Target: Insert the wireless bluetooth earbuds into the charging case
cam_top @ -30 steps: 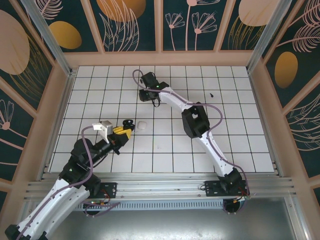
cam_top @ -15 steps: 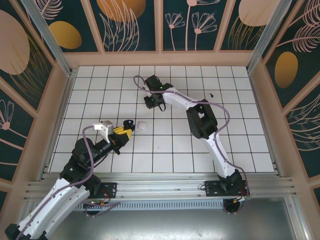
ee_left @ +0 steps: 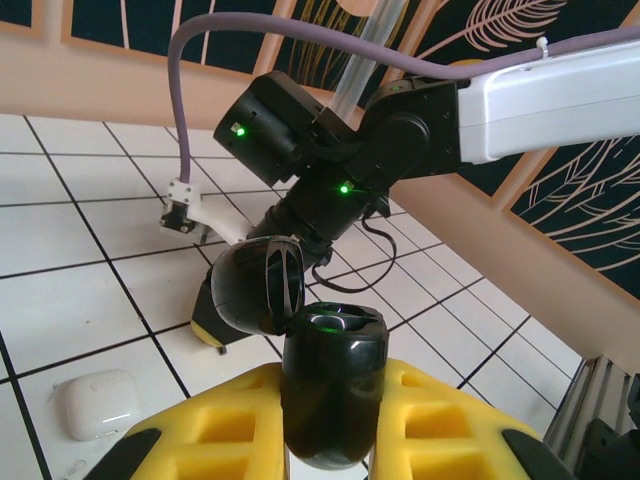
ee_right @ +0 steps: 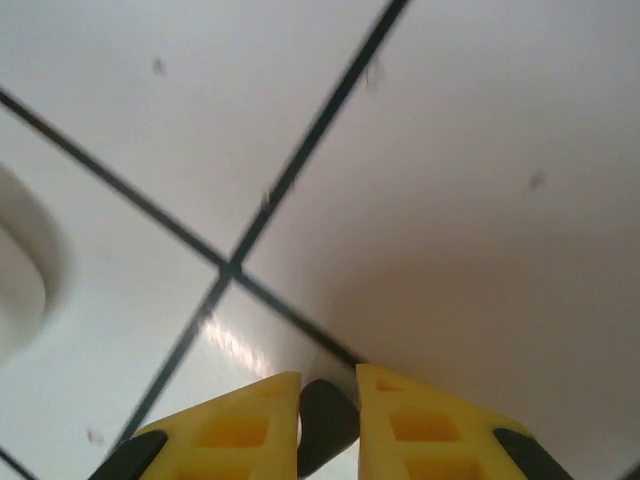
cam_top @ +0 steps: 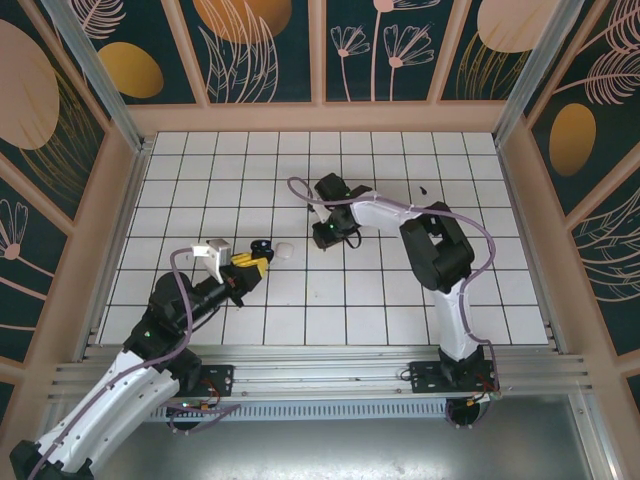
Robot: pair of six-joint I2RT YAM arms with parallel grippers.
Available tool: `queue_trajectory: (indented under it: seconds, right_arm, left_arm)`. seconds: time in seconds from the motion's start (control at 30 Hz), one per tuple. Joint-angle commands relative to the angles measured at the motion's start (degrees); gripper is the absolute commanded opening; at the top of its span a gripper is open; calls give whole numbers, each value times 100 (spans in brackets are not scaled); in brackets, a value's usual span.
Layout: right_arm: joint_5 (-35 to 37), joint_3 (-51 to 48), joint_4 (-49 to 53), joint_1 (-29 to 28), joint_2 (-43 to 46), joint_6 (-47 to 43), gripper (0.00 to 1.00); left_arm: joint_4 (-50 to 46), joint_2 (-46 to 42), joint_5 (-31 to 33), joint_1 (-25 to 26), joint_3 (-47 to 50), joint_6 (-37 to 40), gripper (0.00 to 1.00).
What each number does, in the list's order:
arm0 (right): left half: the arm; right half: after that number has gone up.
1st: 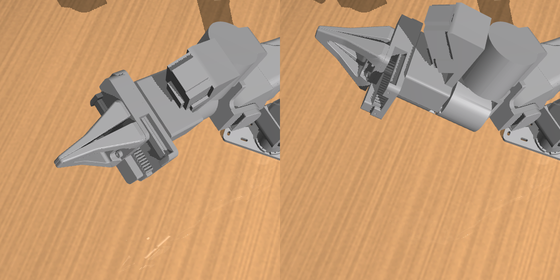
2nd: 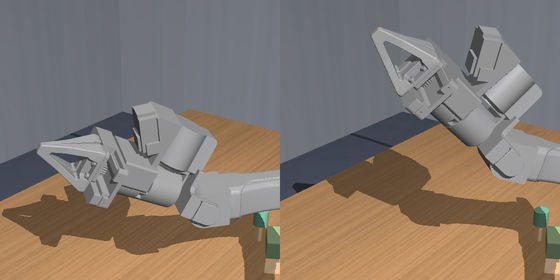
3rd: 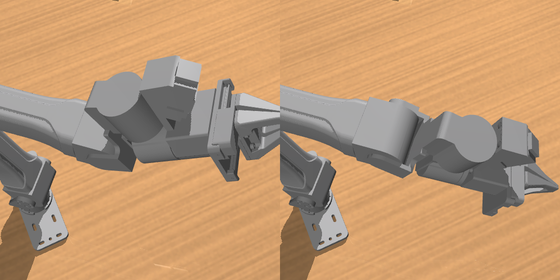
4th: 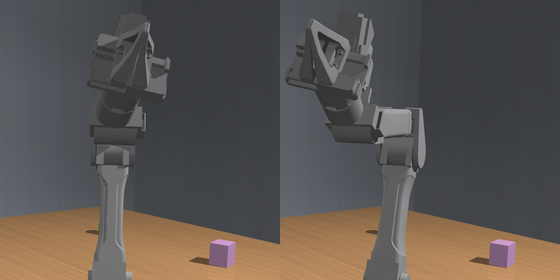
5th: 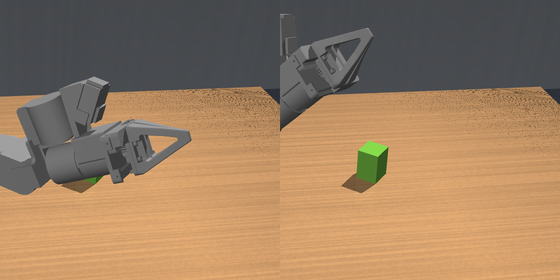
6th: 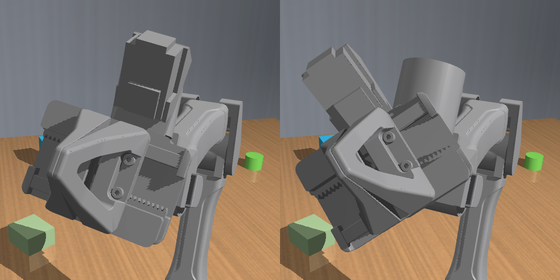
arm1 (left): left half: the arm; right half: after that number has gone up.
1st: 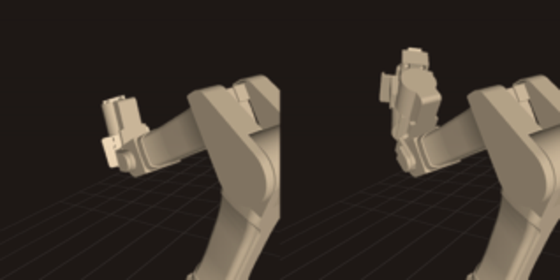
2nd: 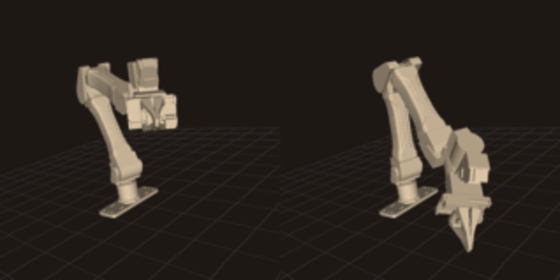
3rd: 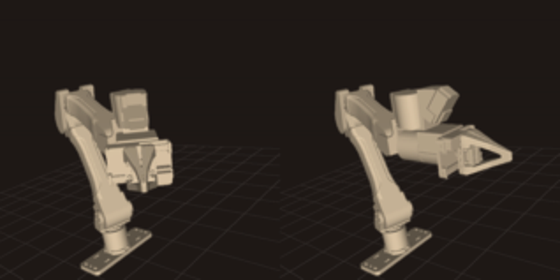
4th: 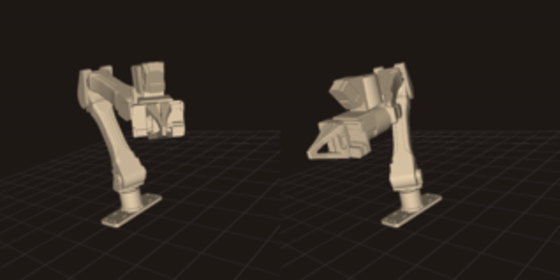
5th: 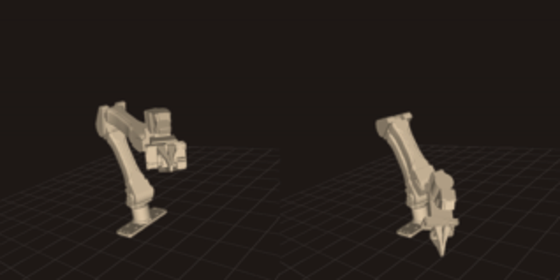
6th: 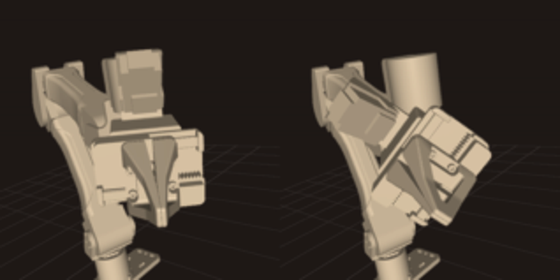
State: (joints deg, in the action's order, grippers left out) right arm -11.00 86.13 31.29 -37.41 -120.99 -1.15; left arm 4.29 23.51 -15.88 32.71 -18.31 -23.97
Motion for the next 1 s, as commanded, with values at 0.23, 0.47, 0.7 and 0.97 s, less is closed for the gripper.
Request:
queue_trajectory:
  seconds: [0.23,0.47,0.7,0.97]
  right_arm:
    - [589,358,950,-192,355,1299,43]
    - [1490,758,1349,-478,482,2802,47]
    - [1483,1188,1534,-573,-146,3147,46]
    - [1663,1459,1638,-601,-375,3190,44]
  left_arm:
    - [261,86,-29,29,-68,-109,0]
    - [216,57,36,19,-38,-117,0]
    - [143,98,29,25,-84,-78,0]
    - [44,-99,128,27,1,-107,0]
